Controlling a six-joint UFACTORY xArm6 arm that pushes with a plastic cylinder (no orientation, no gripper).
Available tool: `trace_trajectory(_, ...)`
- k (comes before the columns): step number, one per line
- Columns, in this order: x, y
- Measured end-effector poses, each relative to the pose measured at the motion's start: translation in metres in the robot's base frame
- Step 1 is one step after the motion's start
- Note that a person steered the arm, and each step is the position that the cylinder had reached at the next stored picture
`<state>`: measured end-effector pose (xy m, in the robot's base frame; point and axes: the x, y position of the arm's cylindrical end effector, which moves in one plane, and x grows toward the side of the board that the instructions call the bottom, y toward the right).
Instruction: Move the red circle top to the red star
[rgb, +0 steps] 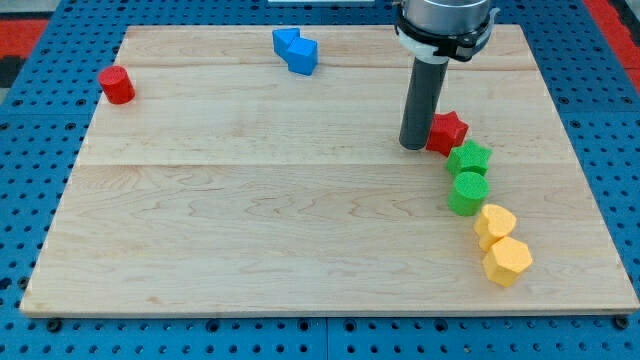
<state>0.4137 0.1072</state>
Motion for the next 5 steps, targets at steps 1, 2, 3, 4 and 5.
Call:
trace_trajectory(1,0.0,0.018)
trace_trajectory(2,-0.002,0.019)
trace_trajectory(3,-0.005,-0.054)
trace_trajectory(4,0.009,-0.125)
trace_trajectory(5,0.019,-0.224)
